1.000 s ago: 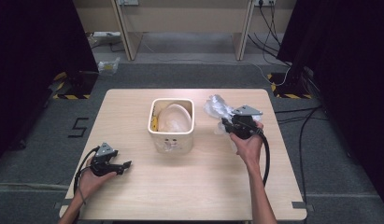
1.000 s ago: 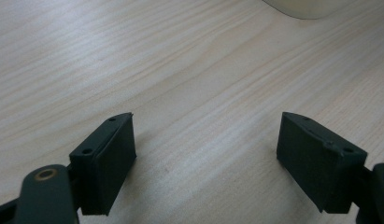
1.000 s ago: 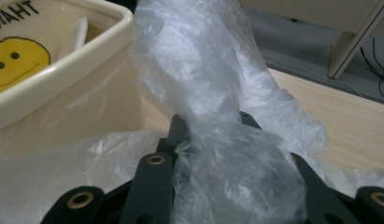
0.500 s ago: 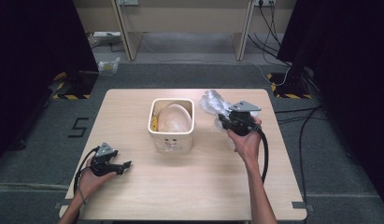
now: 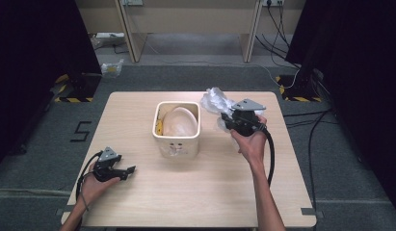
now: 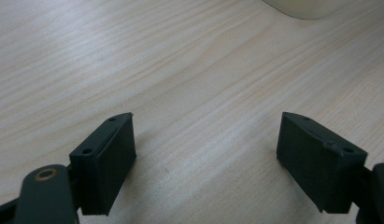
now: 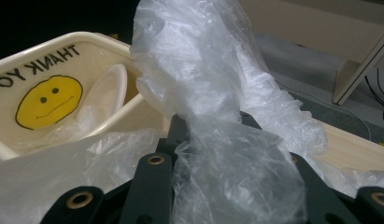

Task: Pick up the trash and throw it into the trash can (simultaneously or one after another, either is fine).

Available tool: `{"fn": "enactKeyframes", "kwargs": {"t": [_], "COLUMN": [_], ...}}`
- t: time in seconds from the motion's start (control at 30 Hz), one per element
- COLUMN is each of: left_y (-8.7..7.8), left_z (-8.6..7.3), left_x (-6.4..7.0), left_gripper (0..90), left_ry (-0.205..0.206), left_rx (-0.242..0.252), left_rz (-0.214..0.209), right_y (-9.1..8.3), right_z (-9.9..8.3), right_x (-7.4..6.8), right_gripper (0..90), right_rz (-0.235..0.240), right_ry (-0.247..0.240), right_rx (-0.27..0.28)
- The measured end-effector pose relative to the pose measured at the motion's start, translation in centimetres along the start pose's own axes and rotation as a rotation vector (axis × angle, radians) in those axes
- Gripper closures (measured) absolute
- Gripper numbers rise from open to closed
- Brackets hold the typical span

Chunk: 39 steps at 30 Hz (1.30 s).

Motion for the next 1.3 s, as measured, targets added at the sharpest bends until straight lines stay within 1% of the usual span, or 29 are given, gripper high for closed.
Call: {"fn": "enactKeyframes", "kwargs": {"t": [0.37,0.53,0.9,1.03,1.3], "left_y": [0.0,0.0,0.0,0.0,0.0], "left_z": [0.0,0.0,0.0,0.0,0.0], "left_x": [0.0,0.0,0.0,0.0,0.0], "left_gripper": [18.6,18.6,18.6,18.6,18.6], "left_ry": [0.000,0.000,0.002,0.002,0.002], "left_rx": [0.000,0.000,0.002,0.002,0.001], "left_rz": [0.000,0.000,0.002,0.001,0.001], "right_y": [0.4,0.6,1.6,2.0,3.0], "right_z": [1.8,2.8,4.3,4.8,5.7], "right_x": [-1.6,-2.5,-4.6,-5.7,-7.5], "right_gripper": [70.6,70.5,70.4,70.3,70.2], "right_rz": [0.030,0.045,0.086,0.109,0.138], "right_ry": [-0.023,-0.045,-0.075,-0.080,-0.104], "right_rx": [0.018,0.025,0.031,0.031,0.026]}}
Point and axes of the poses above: each handheld gripper's, and its own axes: y roughly forward along the jaws, z roughly out of its top, x roughly to its right, the point moved 6 cm from there along y, roughly forward along the jaws, and after that the axes turned 1 degree about x, right-handed, at the moved point
